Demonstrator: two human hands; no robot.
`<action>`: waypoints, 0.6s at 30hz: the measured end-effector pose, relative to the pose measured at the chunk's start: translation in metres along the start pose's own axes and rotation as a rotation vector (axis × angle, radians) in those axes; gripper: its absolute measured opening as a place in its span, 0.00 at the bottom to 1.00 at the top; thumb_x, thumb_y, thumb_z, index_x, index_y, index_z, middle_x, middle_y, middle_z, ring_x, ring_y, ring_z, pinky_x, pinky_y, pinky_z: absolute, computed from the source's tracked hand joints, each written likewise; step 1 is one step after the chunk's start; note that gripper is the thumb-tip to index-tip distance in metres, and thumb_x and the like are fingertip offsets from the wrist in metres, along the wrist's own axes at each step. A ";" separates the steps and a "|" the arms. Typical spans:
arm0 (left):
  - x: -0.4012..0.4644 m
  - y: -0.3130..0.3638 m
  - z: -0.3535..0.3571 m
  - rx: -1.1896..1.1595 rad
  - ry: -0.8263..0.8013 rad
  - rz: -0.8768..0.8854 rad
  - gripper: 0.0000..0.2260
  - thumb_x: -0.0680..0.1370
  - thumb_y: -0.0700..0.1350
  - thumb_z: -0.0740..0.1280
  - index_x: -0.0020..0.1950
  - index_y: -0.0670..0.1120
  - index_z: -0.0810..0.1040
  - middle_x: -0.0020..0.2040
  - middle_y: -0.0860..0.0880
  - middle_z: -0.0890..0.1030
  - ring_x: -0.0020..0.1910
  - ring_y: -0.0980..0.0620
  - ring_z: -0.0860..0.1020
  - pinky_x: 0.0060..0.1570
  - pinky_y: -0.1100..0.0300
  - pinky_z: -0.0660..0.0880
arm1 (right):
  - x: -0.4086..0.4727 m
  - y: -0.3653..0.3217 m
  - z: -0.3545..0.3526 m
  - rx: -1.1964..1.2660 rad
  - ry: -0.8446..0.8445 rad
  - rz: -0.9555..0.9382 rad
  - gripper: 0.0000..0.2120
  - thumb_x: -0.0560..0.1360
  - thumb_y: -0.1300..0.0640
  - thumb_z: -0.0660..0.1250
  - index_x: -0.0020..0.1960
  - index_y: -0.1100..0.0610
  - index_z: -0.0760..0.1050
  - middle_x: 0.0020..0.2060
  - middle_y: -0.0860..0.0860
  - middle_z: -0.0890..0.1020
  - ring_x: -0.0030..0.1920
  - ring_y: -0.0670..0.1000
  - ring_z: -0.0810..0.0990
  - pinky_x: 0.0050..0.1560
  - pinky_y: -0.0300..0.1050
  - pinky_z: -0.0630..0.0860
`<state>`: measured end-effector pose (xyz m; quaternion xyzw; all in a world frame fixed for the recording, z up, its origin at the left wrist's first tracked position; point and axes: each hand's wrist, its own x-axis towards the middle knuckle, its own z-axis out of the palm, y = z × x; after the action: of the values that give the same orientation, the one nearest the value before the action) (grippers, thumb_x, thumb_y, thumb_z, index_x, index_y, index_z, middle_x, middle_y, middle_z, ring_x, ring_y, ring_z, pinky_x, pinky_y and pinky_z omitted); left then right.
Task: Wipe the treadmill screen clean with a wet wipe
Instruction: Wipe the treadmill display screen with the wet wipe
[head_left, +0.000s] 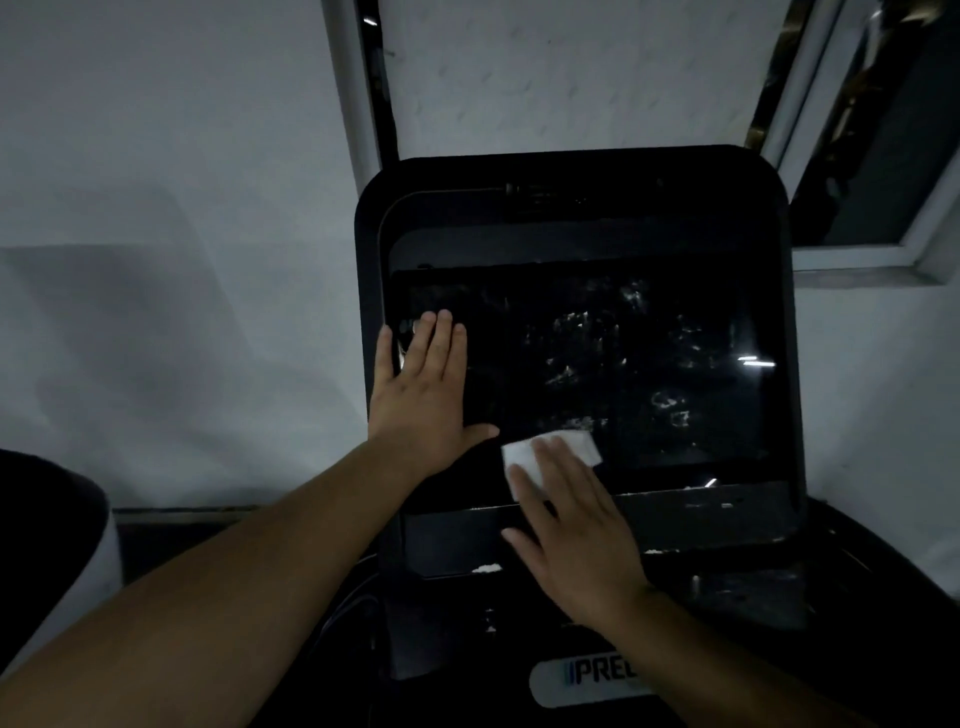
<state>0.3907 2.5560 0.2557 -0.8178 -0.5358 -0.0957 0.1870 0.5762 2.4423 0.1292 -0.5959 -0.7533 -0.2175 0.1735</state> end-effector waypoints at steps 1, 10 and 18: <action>0.000 0.000 0.002 0.011 0.008 -0.006 0.54 0.73 0.78 0.54 0.82 0.44 0.35 0.83 0.43 0.37 0.81 0.47 0.33 0.76 0.35 0.36 | -0.004 0.009 -0.001 -0.007 0.007 0.053 0.30 0.83 0.39 0.58 0.78 0.57 0.67 0.80 0.63 0.60 0.81 0.62 0.56 0.75 0.62 0.66; 0.000 -0.001 0.004 0.013 0.019 -0.003 0.54 0.73 0.78 0.53 0.82 0.44 0.35 0.83 0.43 0.36 0.81 0.47 0.34 0.76 0.36 0.35 | 0.006 -0.035 0.006 0.096 -0.001 0.138 0.33 0.83 0.38 0.58 0.80 0.57 0.63 0.81 0.63 0.57 0.82 0.63 0.52 0.78 0.63 0.60; 0.002 -0.001 0.006 0.020 0.022 0.003 0.54 0.73 0.78 0.52 0.81 0.43 0.33 0.83 0.43 0.36 0.81 0.47 0.33 0.76 0.35 0.35 | -0.003 -0.016 0.005 0.078 -0.002 0.273 0.36 0.82 0.36 0.59 0.81 0.57 0.60 0.81 0.63 0.55 0.82 0.63 0.50 0.77 0.64 0.61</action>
<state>0.3900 2.5602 0.2508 -0.8157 -0.5333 -0.0989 0.2012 0.5611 2.4392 0.1216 -0.6859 -0.6732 -0.1619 0.2238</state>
